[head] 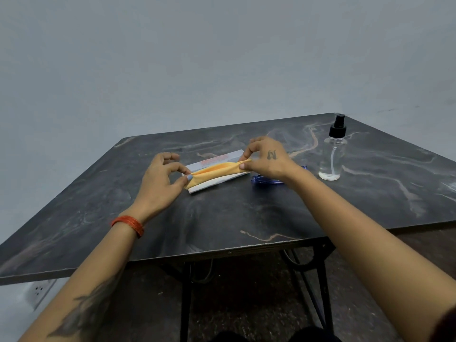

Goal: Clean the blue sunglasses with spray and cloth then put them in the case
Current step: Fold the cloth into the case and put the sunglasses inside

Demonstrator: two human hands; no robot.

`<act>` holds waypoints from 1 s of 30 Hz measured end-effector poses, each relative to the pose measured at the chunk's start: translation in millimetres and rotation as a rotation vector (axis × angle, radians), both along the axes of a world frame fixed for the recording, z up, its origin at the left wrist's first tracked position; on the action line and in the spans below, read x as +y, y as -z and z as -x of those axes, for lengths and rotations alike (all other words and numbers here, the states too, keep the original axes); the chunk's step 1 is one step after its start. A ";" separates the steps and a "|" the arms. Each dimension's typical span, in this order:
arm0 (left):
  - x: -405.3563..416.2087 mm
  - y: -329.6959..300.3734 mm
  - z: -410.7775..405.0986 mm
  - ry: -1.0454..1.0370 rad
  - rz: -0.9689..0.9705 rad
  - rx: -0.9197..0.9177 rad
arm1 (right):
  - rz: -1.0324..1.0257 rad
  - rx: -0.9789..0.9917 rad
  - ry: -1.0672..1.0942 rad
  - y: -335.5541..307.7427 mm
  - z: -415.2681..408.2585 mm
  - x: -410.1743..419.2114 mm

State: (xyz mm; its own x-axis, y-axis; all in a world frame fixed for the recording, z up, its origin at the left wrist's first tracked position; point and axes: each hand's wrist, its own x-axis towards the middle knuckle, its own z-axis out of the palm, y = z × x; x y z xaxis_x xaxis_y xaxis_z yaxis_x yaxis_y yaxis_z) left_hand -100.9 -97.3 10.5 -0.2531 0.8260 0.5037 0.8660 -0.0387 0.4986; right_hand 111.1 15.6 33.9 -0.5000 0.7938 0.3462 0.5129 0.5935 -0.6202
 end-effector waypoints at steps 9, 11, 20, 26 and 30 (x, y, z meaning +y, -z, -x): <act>13.5 6.4 14.5 0.092 -0.004 -0.062 | 0.184 -0.109 -0.047 0.1 19.3 23.2; 16.1 9.2 16.9 0.088 -0.042 -0.042 | 0.178 -0.090 -0.041 0.2 21.4 25.1; 24.9 24.1 20.2 0.078 -0.232 0.096 | 0.053 -0.072 0.057 3.4 32.5 34.0; 26.2 25.8 18.9 0.077 -0.285 0.175 | -0.031 -0.071 0.154 7.9 40.5 35.2; 26.6 26.4 18.0 0.070 -0.305 0.184 | -0.053 -0.045 0.204 11.3 42.5 35.6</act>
State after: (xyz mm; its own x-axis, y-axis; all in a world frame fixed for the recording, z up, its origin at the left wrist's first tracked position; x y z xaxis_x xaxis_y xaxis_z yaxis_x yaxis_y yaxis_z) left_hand -118.9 -70.7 -16.0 -0.0832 0.6431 0.7613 0.9303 -0.2237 0.2907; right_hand 68.6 51.1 22.6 -0.3465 0.8616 0.3710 0.6524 0.5055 -0.5646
